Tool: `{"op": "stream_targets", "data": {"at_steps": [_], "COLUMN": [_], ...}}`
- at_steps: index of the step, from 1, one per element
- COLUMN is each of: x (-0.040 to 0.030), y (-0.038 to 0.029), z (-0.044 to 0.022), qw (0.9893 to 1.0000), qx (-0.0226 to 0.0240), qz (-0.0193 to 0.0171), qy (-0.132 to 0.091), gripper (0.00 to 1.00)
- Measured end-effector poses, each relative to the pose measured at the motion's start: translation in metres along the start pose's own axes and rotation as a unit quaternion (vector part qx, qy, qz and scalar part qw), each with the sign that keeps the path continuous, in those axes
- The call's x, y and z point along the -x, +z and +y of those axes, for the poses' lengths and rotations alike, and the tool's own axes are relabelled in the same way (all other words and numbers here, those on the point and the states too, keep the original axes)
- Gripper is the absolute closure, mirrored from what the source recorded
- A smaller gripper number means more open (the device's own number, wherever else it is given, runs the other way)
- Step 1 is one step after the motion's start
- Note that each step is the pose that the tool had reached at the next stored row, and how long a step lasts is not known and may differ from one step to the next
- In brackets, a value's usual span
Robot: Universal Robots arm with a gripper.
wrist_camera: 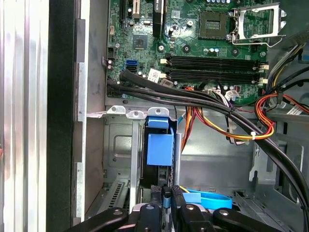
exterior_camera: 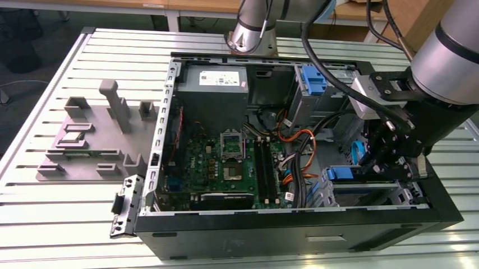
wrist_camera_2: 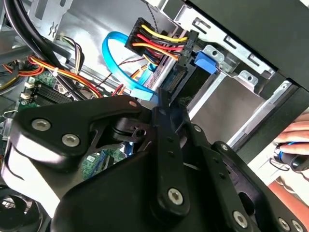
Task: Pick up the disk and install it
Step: 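Insert the first disk wire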
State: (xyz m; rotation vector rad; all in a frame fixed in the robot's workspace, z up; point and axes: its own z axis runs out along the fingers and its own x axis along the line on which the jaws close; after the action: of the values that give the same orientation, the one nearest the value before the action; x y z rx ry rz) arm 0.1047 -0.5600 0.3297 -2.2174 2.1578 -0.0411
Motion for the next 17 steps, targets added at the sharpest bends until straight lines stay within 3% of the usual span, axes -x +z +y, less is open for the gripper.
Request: {"op": "stream_targets", "data": {"at_steps": [3,6,8,9,13,16,17], "x": [0.0001,0.0002,0.0003,0.0004,0.0004,0.0004,0.0005], "y": [-0.0033,-0.0122,-0.0194,-0.0306,-0.0308,-0.0307,-0.0307], "z": [-0.0002,-0.0006,-0.0010,-0.0018,-0.0018,-0.0022,-0.0022], "qw": [1.0000,1.0000,1.0000,1.0000,1.0000,0.9999,0.9999], "qx": [0.0000,0.0000,0.0000,0.0000,0.0001,0.0116,0.0129], "qz": [0.0000,0.0000,0.0001,-0.0001,0.0000,-0.0002,-0.0003], "qy": [0.000,0.000,0.000,0.000,0.000,0.000,0.000], "gripper": [0.76,0.76,0.76,0.76,0.76,0.76,0.76]}}
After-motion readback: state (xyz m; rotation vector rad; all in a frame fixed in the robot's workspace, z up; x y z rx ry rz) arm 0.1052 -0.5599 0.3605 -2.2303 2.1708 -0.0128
